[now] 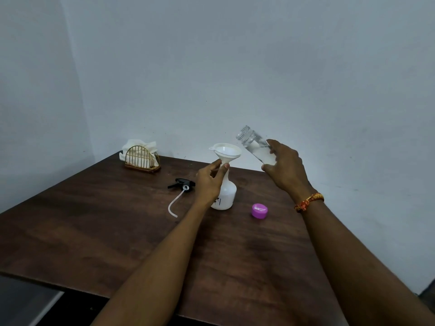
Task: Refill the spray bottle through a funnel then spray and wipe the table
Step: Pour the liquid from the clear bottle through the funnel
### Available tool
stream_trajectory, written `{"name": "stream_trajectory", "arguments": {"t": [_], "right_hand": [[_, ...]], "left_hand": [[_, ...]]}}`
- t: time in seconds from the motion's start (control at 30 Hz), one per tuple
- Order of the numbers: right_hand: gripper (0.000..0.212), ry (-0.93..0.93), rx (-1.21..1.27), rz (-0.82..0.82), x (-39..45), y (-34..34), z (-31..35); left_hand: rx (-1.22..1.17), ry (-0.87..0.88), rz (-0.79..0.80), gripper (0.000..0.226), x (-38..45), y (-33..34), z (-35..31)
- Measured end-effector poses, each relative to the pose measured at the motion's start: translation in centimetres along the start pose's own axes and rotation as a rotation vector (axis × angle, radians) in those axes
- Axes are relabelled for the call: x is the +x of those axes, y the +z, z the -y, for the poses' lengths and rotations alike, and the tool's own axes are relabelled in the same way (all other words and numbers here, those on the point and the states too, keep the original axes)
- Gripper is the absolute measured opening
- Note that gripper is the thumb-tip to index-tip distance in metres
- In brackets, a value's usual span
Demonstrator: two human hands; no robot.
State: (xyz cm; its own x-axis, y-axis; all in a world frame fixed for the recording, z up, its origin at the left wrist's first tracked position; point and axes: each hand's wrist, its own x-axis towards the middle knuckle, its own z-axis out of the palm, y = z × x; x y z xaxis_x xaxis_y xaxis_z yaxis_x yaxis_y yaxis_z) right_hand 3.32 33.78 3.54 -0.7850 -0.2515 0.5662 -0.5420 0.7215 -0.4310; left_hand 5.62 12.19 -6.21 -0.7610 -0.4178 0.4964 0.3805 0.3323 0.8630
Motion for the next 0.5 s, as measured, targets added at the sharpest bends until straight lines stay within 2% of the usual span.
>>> {"name": "stream_trajectory", "arguments": {"t": [0.5], "right_hand": [[0.07, -0.074, -0.164, -0.037, 0.43, -0.29, 0.31]], "left_hand": [[-0.052, 0.002, -0.025, 0.045, 0.02, -0.11, 0.17]]}}
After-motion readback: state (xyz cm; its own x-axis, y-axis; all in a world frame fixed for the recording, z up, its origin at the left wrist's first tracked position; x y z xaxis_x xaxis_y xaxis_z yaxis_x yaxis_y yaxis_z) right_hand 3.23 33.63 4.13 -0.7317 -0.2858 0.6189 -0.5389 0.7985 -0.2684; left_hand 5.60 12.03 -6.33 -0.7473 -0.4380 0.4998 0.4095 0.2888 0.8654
